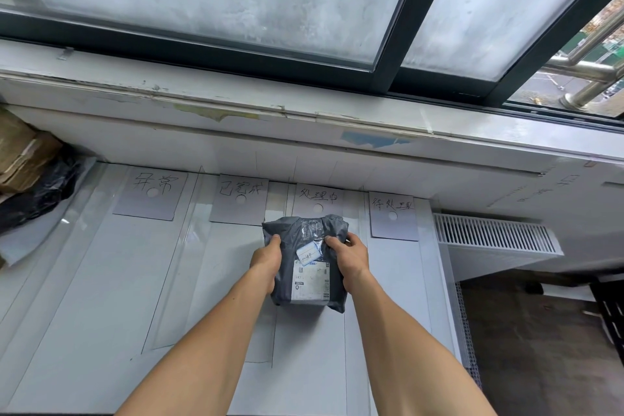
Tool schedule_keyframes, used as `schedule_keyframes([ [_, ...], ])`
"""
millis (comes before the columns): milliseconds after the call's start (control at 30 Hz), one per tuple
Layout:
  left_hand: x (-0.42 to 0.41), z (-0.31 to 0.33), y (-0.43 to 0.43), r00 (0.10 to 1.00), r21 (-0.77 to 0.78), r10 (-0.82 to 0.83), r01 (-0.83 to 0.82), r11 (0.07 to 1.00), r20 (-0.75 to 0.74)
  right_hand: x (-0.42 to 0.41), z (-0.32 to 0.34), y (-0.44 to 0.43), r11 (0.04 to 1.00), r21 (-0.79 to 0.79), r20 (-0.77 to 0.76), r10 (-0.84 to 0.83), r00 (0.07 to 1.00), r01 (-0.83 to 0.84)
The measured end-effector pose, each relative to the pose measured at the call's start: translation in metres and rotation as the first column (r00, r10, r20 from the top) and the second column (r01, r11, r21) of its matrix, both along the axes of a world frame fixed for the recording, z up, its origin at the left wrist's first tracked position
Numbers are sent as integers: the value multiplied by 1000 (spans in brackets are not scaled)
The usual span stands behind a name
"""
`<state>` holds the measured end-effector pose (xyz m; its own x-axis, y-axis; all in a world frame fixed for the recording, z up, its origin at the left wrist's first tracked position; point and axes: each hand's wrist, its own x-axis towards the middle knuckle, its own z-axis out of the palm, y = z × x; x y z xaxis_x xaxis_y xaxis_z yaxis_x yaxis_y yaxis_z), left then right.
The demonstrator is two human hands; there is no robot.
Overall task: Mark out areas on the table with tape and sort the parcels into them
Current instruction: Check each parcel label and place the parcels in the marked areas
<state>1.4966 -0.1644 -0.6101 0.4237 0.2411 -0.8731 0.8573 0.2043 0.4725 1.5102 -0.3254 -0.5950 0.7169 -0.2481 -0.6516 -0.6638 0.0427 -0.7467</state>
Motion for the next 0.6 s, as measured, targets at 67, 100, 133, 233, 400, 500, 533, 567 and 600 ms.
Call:
schedule_keyframes([
  [67, 3, 1, -2, 1000, -5, -1, 1, 1000, 6, 1, 0, 0, 1000, 5, 3, -9, 1000, 9],
  [100, 5, 2, -2, 1000, -10, 2, -2, 1000, 14, 1, -1, 0, 1000, 10, 6, -17, 1000, 17],
  [133, 7, 2, -1, 1000, -8, 7, -7, 1000, 22, 1, -2, 0, 1000, 14, 5, -23, 1000, 22],
  [233, 8, 1, 2, 1000, -2, 7, -7, 1000, 21, -1, -3, 0, 999, 19, -1, -29, 1000, 29],
  [400, 11, 5, 7, 999, 34, -15, 14, 999, 39, -1, -1, -2, 999, 39, -28, -22, 999, 23],
  [500, 15, 8, 12, 998, 80, -35, 31, 996, 54, -1, 1, -3, 999, 45, -34, -18, 999, 19],
  [533, 17, 8, 14, 997, 93, -38, 32, 995, 66, -1, 2, -3, 999, 35, -32, -15, 999, 16],
  [567, 19, 9, 16, 996, 107, -42, 33, 994, 81, 0, 3, -3, 1000, 11, -25, -10, 1000, 10],
  [600, 21, 10, 17, 994, 123, -45, 33, 992, 98, 1, 4, -3, 1000, -24, -13, -2, 1000, 1],
])
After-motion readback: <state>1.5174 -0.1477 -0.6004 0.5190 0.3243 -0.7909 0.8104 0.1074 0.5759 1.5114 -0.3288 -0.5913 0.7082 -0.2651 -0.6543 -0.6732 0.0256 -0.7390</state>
